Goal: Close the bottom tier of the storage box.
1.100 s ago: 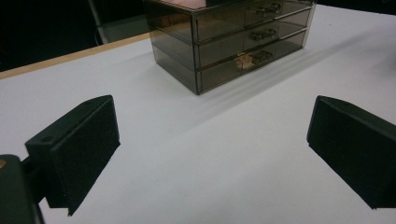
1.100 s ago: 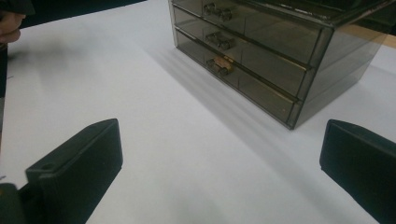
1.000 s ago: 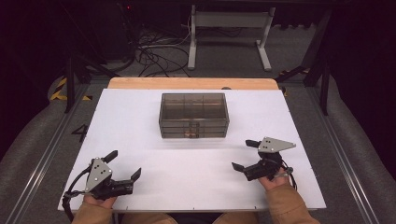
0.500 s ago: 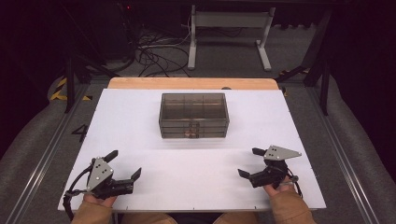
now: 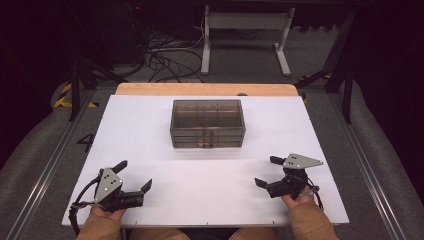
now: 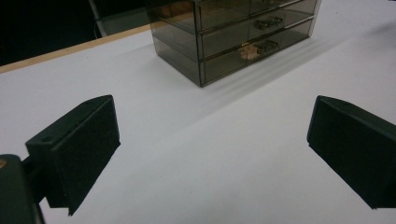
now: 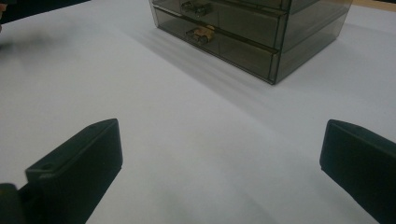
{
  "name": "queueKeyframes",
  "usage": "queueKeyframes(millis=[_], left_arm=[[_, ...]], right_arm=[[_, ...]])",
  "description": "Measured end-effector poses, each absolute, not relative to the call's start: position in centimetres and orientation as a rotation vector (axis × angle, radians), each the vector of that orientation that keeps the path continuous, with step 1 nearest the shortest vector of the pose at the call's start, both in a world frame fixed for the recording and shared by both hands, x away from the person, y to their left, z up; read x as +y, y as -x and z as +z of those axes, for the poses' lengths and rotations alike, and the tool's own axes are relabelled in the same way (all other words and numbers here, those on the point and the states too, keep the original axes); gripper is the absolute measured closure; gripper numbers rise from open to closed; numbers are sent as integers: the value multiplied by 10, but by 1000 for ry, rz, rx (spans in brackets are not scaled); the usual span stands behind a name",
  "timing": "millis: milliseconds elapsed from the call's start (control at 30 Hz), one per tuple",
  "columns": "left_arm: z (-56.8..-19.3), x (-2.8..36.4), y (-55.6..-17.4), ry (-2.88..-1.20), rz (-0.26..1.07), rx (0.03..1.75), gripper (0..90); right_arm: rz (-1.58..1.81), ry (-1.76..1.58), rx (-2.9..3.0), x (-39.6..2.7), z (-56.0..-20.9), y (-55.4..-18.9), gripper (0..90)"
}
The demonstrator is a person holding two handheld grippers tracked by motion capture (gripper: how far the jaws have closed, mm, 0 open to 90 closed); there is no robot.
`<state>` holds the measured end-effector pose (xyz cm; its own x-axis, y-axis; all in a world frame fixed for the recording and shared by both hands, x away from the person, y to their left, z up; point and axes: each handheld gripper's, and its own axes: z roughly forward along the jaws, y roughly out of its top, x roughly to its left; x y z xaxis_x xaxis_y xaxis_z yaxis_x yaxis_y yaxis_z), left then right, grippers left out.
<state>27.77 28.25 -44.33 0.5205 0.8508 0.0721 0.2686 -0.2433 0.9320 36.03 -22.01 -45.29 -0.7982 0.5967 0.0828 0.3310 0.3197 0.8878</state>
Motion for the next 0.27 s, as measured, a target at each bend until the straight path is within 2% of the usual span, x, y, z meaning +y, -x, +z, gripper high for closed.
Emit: queueKeyframes(millis=[267], left_arm=[[-444, 286, -279, -1752, 701, 959, 29]], right_arm=[[1461, -836, 2337, -219, -454, -360, 0]])
